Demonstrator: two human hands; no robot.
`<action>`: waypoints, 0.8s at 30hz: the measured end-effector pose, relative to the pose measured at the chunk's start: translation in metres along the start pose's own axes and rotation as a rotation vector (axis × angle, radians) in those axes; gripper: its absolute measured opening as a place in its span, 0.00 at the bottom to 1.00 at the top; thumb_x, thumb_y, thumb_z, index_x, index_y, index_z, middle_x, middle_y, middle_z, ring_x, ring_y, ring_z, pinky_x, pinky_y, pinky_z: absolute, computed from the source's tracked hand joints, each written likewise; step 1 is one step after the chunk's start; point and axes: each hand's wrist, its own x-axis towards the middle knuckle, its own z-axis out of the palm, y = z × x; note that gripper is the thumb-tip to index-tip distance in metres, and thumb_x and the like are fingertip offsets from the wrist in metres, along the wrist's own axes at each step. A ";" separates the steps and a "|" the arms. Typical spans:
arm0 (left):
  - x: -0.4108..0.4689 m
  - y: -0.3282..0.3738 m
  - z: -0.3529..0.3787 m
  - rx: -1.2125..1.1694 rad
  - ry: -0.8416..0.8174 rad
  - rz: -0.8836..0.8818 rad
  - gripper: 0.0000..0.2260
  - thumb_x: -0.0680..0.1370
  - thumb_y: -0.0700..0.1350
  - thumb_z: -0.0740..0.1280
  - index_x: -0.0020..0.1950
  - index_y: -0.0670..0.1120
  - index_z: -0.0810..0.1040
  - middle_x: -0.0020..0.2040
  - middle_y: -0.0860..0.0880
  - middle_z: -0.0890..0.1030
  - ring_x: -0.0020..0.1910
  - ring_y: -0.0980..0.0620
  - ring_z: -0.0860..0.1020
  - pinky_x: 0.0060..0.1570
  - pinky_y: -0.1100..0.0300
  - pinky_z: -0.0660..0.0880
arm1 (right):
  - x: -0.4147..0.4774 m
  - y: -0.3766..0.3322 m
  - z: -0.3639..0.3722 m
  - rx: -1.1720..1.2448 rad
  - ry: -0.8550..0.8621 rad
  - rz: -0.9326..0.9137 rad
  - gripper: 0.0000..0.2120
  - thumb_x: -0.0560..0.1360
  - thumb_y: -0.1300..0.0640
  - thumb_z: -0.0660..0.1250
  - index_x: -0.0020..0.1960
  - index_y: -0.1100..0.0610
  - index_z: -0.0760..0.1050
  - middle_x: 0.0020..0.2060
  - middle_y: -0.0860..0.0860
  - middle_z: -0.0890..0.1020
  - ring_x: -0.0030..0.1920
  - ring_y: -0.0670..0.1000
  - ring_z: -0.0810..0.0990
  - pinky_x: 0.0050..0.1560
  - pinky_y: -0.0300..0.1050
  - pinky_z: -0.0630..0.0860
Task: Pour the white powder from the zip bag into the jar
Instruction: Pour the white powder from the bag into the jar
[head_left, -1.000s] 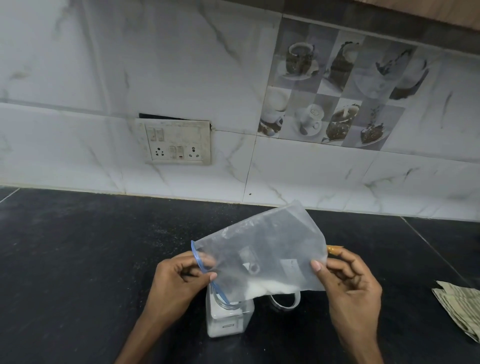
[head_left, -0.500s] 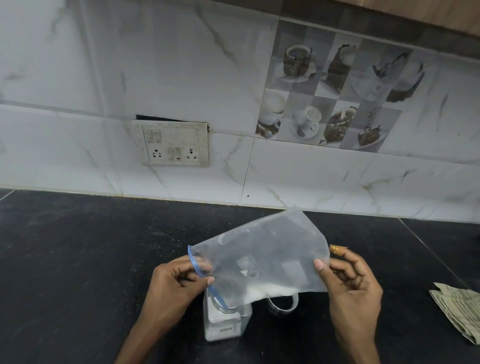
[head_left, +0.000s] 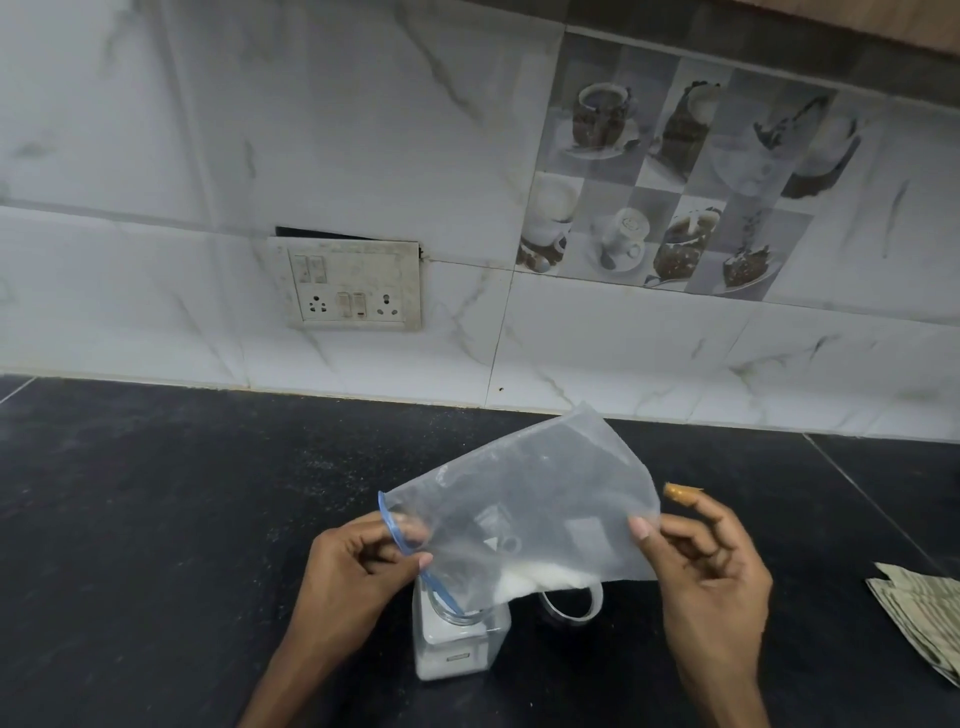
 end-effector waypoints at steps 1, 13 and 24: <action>0.000 0.000 0.000 0.000 -0.003 -0.002 0.12 0.68 0.30 0.77 0.40 0.47 0.86 0.36 0.48 0.86 0.28 0.61 0.79 0.32 0.70 0.77 | 0.001 0.000 0.000 0.000 0.019 -0.006 0.21 0.67 0.72 0.74 0.53 0.52 0.77 0.36 0.49 0.86 0.38 0.42 0.84 0.42 0.30 0.78; 0.001 -0.002 -0.004 0.003 0.004 0.008 0.11 0.68 0.31 0.77 0.41 0.47 0.87 0.36 0.45 0.87 0.29 0.59 0.81 0.33 0.70 0.78 | 0.002 -0.004 0.005 -0.006 0.018 -0.004 0.25 0.67 0.71 0.74 0.58 0.50 0.76 0.37 0.50 0.86 0.37 0.41 0.83 0.42 0.30 0.77; 0.002 -0.007 -0.006 -0.028 0.015 -0.001 0.11 0.68 0.30 0.77 0.41 0.46 0.87 0.37 0.47 0.87 0.30 0.57 0.83 0.34 0.68 0.79 | 0.004 -0.005 0.011 -0.006 0.023 -0.026 0.24 0.67 0.70 0.74 0.56 0.50 0.76 0.36 0.49 0.86 0.37 0.40 0.83 0.43 0.29 0.77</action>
